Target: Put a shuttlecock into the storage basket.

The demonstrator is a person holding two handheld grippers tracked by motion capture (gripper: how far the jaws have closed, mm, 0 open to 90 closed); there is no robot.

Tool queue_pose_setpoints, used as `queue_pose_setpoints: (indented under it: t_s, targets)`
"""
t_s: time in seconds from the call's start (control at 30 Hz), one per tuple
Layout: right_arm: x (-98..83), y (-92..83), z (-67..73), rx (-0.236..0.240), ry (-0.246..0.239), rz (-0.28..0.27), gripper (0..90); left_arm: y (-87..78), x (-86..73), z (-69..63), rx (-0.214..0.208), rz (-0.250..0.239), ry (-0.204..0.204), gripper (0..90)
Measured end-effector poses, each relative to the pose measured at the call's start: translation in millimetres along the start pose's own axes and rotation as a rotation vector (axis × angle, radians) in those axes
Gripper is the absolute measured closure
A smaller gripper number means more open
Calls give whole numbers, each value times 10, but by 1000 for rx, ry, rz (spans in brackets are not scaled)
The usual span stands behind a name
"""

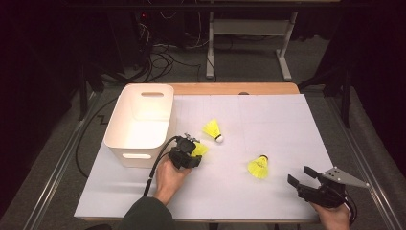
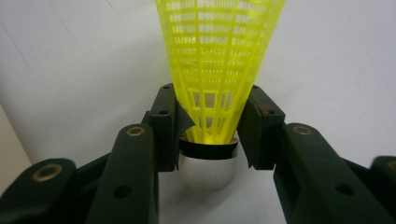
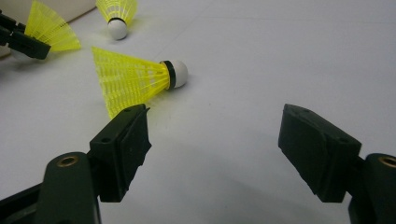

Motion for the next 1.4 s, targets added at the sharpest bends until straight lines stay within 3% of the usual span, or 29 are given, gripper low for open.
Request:
queue_pose_setpoints:
  t_s: [0.13, 0.47, 0.63, 1.03, 1.1, 1.4]
  targets:
    - [1, 0, 0, 0, 0, -1, 254, -32, 11, -12, -3, 1, -7, 627]
    - [1, -2, 1, 1, 0, -2, 254, -181, 184, -143, 23, -11, 20, 628]
    - [2, -2, 1, 4, 1, -3, 253, -243, 241, -145, 41, 1, 12, 629]
    - [4, 1, 6, 5, -1, -3, 253, -351, 283, -98, 24, 6, -20, 629]
    - [4, 2, 5, 3, -1, -2, 253, -383, 299, -108, 50, 12, -9, 629]
    - [3, -2, 4, 4, 1, -4, 253, -565, 449, -171, 60, -3, 8, 631]
Point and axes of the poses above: each handheld gripper's, and its own axes: y roughly forward along the jaws, x roughly out of its top, z roughly to its left, the point moved 6 cm from there along y, roughly forward along the jaws, and after that the axes turned 14 degrees about z, right-handed, at the moved point
